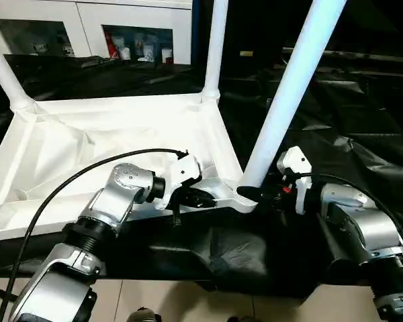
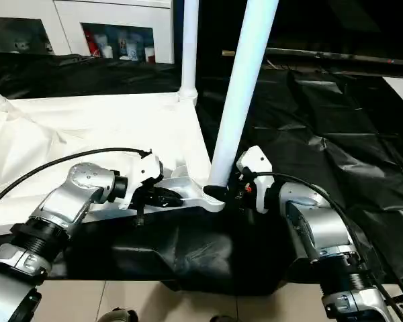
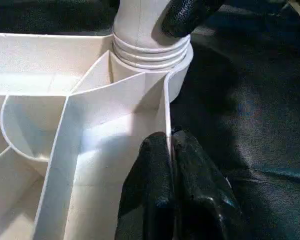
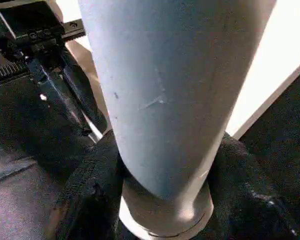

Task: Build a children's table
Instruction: Rotate leg to tighten

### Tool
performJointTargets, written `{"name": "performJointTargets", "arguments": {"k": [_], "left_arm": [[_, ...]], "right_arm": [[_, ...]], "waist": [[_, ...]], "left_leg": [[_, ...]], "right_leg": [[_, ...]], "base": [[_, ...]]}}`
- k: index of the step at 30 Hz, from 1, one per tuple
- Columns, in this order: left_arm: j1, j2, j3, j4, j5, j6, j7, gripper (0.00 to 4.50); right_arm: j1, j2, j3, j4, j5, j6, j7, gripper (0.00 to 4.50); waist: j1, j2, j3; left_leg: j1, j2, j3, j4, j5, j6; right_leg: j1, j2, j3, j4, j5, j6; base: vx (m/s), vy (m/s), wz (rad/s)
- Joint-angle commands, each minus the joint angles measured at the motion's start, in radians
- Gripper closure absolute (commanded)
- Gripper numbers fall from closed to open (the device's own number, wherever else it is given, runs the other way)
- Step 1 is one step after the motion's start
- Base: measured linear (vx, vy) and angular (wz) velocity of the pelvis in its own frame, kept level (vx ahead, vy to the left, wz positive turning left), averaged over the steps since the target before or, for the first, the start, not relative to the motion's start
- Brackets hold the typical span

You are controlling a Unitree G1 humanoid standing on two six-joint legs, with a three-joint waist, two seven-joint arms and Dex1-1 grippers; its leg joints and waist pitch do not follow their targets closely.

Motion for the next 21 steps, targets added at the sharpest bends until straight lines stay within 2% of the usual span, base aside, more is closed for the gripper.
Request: {"name": "performJointTargets", "arguments": {"k": [1,2,4,5,6,7,8,9,10,11,12,14,16,18,19,21], "left_arm": [[-0.004,-0.037,0.025,0.034,-0.004,0.017,0.088,4.50],[-0.004,-0.037,0.025,0.034,-0.004,0.017,0.088,4.50],[-0.036,-0.077,0.041,0.091,0.024,0.020,0.204,4.50],[-0.072,-0.121,0.046,0.151,0.054,0.031,0.325,4.50],[-0.080,-0.131,0.048,0.164,0.061,0.035,0.352,4.50],[-0.098,-0.158,0.055,0.192,0.070,0.048,0.417,4.50],[-0.122,-0.199,0.054,0.227,0.081,0.063,0.484,4.50],[-0.140,-0.232,0.052,0.253,0.090,0.071,0.537,4.50],[-0.148,-0.247,0.051,0.264,0.094,0.074,0.560,4.50],[-0.151,-0.252,0.050,0.269,0.096,0.075,0.569,4.50],[-0.163,-0.274,0.041,0.283,0.101,0.081,0.584,4.50],[-0.174,-0.288,0.030,0.295,0.111,0.081,0.594,4.50],[-0.194,-0.303,0.022,0.322,0.123,0.068,0.598,4.50],[-0.200,-0.300,0.022,0.333,0.125,0.058,0.588,4.50],[-0.200,-0.300,0.022,0.333,0.125,0.058,0.588,4.50],[-0.193,-0.276,0.021,0.330,0.126,0.048,0.562,4.50]], "right_arm": [[0.002,0.052,-0.031,0.086,-0.016,0.001,-0.117,2.51],[0.002,0.052,-0.031,0.086,-0.016,0.001,-0.117,2.51],[-0.016,0.103,-0.056,0.153,-0.045,-0.002,-0.250,2.52],[-0.040,0.169,-0.085,0.207,-0.062,0.006,-0.398,2.52],[-0.046,0.185,-0.092,0.219,-0.065,0.009,-0.432,2.52],[-0.060,0.221,-0.112,0.245,-0.067,0.017,-0.509,2.52],[-0.086,0.273,-0.128,0.285,-0.079,0.017,-0.624,2.52],[-0.108,0.313,-0.134,0.317,-0.090,0.013,-0.704,2.52],[-0.118,0.331,-0.136,0.331,-0.096,0.010,-0.740,2.52],[-0.122,0.337,-0.137,0.336,-0.098,0.009,-0.753,2.52],[-0.140,0.362,-0.131,0.356,-0.112,-0.004,-0.799,2.52],[-0.158,0.381,-0.125,0.373,-0.121,-0.022,-0.817,2.52],[-0.185,0.406,-0.123,0.401,-0.131,-0.057,-0.820,2.52],[-0.187,0.411,-0.128,0.396,-0.119,-0.077,-0.780,2.52],[-0.187,0.411,-0.128,0.396,-0.119,-0.077,-0.780,1.97],[-0.183,0.401,-0.136,0.384,-0.109,-0.096,-0.746,1.84]], "waist": [[-0.001,0.003,-0.061],[-0.002,0.001,-0.061],[-0.007,0.000,-0.059],[-0.009,0.000,-0.059],[-0.010,0.004,-0.059],[-0.011,0.003,-0.058],[-0.011,0.002,-0.060],[-0.014,0.002,-0.059],[-0.017,0.006,-0.058],[-0.015,0.004,-0.060],[-0.015,0.003,-0.060],[-0.014,0.005,-0.061],[-0.013,0.006,-0.061],[-0.013,0.002,-0.059],[-0.012,0.003,-0.059],[-0.012,-0.004,-0.060]], "left_leg": [[0.013,0.013,-0.003,-0.055,-0.223,0.040],[0.012,0.012,-0.006,-0.057,-0.235,0.032],[0.013,0.010,-0.007,-0.059,-0.257,0.013],[0.014,0.011,-0.009,-0.061,-0.269,0.000],[0.014,0.009,-0.009,-0.061,-0.276,-0.005],[0.019,0.008,-0.010,-0.063,-0.299,-0.016],[0.018,0.008,-0.013,-0.064,-0.301,-0.020],[0.020,0.008,-0.010,-0.064,-0.304,-0.021],[0.020,0.006,-0.013,-0.065,-0.319,-0.032],[0.020,0.007,-0.014,-0.066,-0.317,-0.034],[0.020,0.007,-0.012,-0.065,-0.307,-0.027],[0.016,0.005,-0.012,-0.065,-0.308,-0.020],[0.016,0.004,-0.012,-0.065,-0.313,-0.013],[0.016,0.004,-0.013,-0.067,-0.328,-0.011],[0.017,0.005,-0.014,-0.067,-0.329,-0.009],[0.015,0.006,-0.013,-0.068,-0.328,0.000]], "right_leg": [[0.046,-0.041,0.022,-0.069,-0.123,-0.248],[0.049,-0.042,0.020,-0.071,-0.153,-0.241],[0.047,-0.042,0.021,-0.078,-0.221,-0.218],[0.047,-0.043,0.022,-0.080,-0.259,-0.206],[0.043,-0.043,0.022,-0.082,-0.271,-0.200],[0.039,-0.043,0.022,-0.087,-0.312,-0.186],[0.042,-0.044,0.021,-0.089,-0.326,-0.173],[0.037,-0.042,0.024,-0.091,-0.329,-0.170],[0.036,-0.042,0.023,-0.093,-0.350,-0.165],[0.039,-0.043,0.022,-0.093,-0.345,-0.162],[0.037,-0.040,0.024,-0.091,-0.290,-0.163],[0.040,-0.039,0.022,-0.090,-0.271,-0.162],[0.039,-0.040,0.022,-0.093,-0.282,-0.154],[0.039,-0.039,0.021,-0.095,-0.303,-0.144],[0.039,-0.040,0.021,-0.094,-0.302,-0.146],[0.041,-0.040,0.021,-0.094,-0.298,-0.147]], "base": [[0.000,0.000,0.00],[0.000,0.000,0.00],[0.000,0.000,0.00],[0.000,0.000,0.00],[0.000,0.000,0.00],[0.000,0.000,0.00],[0.000,0.000,0.00],[0.000,0.000,0.00],[0.000,0.000,0.00],[0.000,0.000,0.00],[0.000,0.000,0.00],[0.000,0.000,0.00],[0.000,0.000,0.00],[0.000,0.000,0.00],[0.000,0.000,0.00],[0.000,0.000,0.00]]}}
